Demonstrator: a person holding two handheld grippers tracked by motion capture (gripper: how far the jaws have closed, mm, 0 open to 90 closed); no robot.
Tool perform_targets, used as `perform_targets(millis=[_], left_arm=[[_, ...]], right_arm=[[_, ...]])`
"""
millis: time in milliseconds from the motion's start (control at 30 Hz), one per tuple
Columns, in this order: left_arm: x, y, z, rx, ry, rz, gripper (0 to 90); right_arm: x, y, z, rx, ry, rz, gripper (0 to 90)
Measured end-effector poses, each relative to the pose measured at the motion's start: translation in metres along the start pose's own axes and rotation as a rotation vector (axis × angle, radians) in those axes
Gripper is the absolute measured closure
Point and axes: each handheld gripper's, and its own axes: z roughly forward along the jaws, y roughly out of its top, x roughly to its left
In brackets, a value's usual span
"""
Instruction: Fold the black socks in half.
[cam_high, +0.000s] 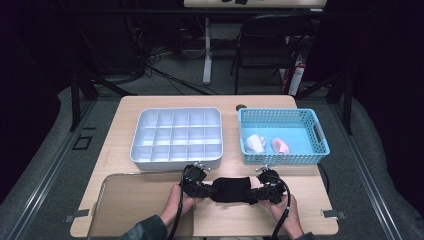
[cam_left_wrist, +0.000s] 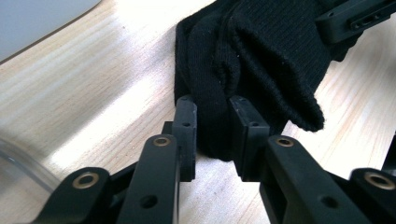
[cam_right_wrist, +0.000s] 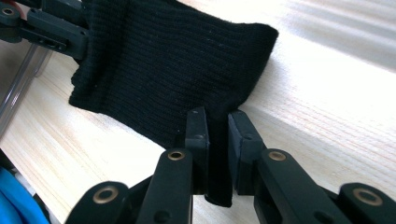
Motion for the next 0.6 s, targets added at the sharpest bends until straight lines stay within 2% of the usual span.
perform_targets(millis=[200, 300, 600], left_arm=[[-0.002, 0.0, 0.002, -0.002, -0.008, 0.003, 77.6], [-0.002, -0.001, 0.001, -0.004, -0.005, 0.002, 78.0], [-0.001, -0.001, 0.002, -0.01, -0.009, -0.008, 78.0]], right_arm=[[0.0, 0.001, -0.012, -0.038, 0.005, -0.009, 80.2], [0.005, 0.002, -0.016, -0.053, 0.007, -0.029, 80.2], [0.027, 0.006, -0.025, -0.105, 0.02, -0.141, 81.6]])
